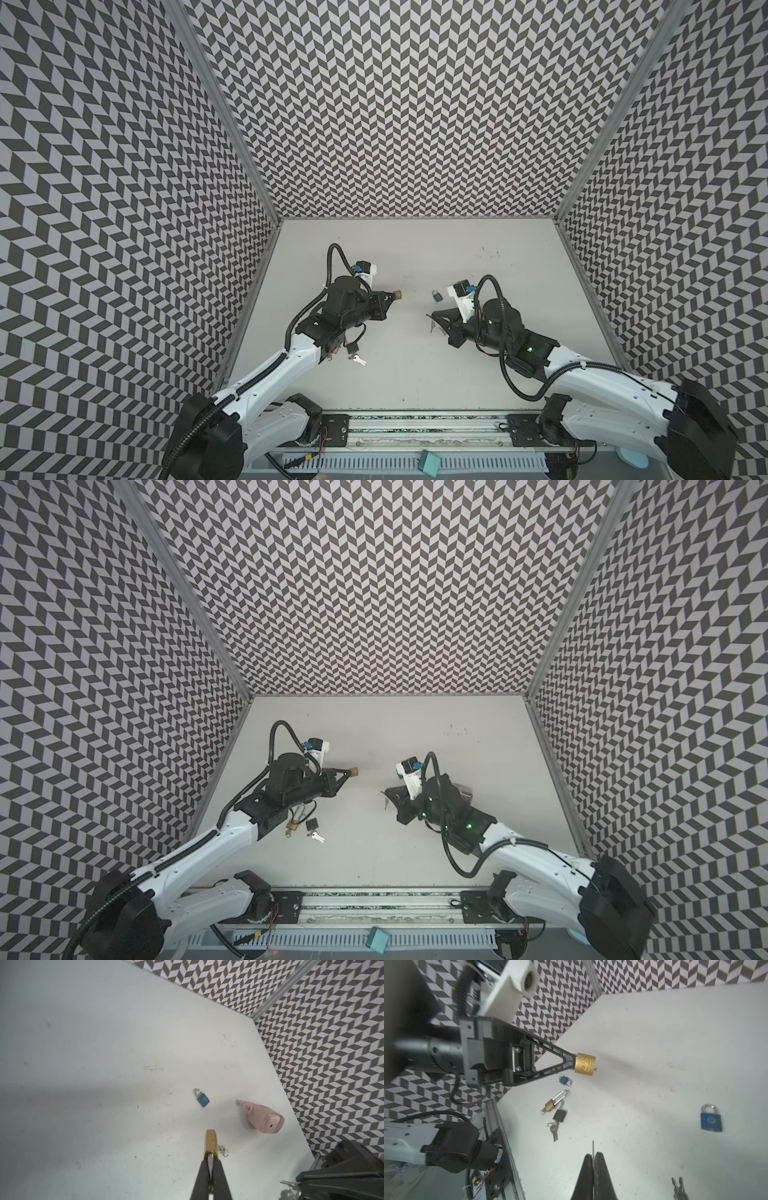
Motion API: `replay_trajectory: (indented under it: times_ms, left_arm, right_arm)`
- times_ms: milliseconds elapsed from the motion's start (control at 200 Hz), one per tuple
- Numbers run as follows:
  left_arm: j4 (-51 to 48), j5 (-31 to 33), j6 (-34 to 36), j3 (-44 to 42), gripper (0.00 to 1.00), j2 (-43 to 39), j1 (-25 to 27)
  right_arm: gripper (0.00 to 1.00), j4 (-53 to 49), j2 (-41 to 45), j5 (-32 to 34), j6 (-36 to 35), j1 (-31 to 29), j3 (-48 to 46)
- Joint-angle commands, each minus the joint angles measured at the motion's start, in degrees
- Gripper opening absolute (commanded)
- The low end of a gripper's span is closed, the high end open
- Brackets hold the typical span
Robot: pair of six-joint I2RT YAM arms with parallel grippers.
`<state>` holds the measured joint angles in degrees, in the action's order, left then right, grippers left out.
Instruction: Lock with the key
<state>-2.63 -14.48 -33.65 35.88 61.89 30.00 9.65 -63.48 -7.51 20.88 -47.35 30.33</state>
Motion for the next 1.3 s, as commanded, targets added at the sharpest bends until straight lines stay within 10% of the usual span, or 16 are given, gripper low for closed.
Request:
replay_trajectory:
  times_ms: [0, 466, 1297]
  left_arm:
    - [3.66, 3.78, -2.76, 0.27, 0.0, -1.22, 0.06]
    - [2.73, 4.25, -1.93, 0.73, 0.0, -0.94, -0.77]
    - [4.07, 1.29, -2.03, 0.77, 0.0, 0.98, -1.45]
  right_arm:
    - [0.0, 5.94, -4.47, 4.83, 3.01, -1.23, -0.73]
    - [0.0, 4.31, -23.29, 2.87, 3.84, -2.83, 6.74]
    - [0.0, 0.36, -32.14, 4.87, 0.32, -2.31, 11.3]
